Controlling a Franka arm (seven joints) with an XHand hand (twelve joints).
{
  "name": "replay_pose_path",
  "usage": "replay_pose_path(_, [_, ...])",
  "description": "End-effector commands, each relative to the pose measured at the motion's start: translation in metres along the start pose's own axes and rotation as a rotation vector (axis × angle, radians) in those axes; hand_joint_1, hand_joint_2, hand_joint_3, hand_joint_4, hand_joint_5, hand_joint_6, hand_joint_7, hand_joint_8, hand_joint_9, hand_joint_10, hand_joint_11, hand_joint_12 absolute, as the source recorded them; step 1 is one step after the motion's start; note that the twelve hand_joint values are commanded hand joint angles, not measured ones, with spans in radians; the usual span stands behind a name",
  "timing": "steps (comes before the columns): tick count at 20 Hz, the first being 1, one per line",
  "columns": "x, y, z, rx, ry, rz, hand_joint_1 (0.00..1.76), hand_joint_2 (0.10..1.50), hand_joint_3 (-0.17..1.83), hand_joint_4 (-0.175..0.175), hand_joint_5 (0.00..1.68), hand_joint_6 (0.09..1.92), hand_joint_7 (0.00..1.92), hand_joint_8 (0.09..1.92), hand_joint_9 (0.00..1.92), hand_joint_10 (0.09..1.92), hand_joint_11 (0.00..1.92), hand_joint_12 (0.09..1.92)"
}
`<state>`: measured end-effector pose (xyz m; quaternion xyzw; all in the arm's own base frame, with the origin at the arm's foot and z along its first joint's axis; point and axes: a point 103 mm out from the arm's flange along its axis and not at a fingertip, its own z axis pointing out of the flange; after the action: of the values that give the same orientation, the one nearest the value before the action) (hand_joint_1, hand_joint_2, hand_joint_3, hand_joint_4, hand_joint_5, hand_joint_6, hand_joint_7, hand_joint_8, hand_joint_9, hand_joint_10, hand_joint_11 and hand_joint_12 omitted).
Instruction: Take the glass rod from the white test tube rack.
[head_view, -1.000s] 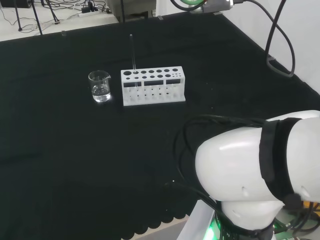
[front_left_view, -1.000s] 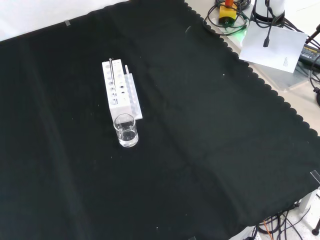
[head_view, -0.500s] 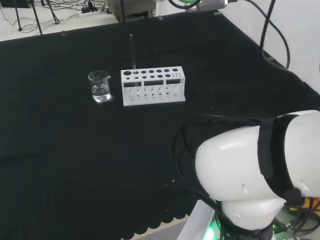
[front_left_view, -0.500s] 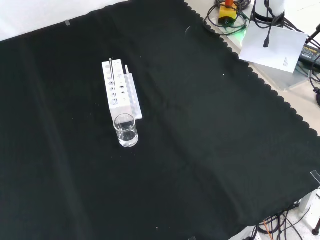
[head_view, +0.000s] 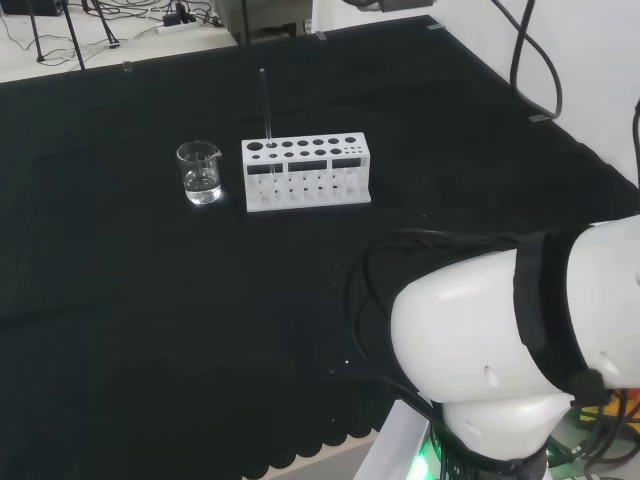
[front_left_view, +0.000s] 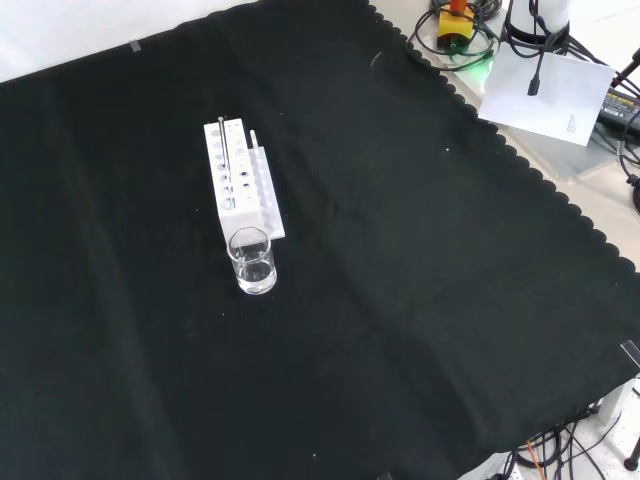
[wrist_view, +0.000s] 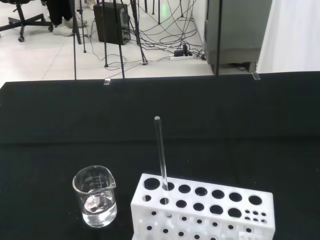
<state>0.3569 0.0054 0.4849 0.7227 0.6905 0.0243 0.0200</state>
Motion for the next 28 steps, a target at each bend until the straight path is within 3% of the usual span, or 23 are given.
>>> replay_pose_path(1, [0.016,0.066,0.037,0.07,0.001,-0.109,0.69,1.13,-0.17,-0.137,0.0,0.09,0.0,0.65,0.08,0.93,0.0,1.39])
replay_pose_path(10, [0.016,0.1,0.057,0.094,0.009,-0.138,0.68,1.13,-0.17,-0.134,0.02,0.09,0.0,0.82,0.14,0.94,0.0,1.42])
replay_pose_path(28, [0.008,0.156,0.132,0.194,0.004,-0.164,0.67,1.14,-0.17,-0.137,0.04,0.09,0.01,0.89,0.18,0.95,0.0,1.45])
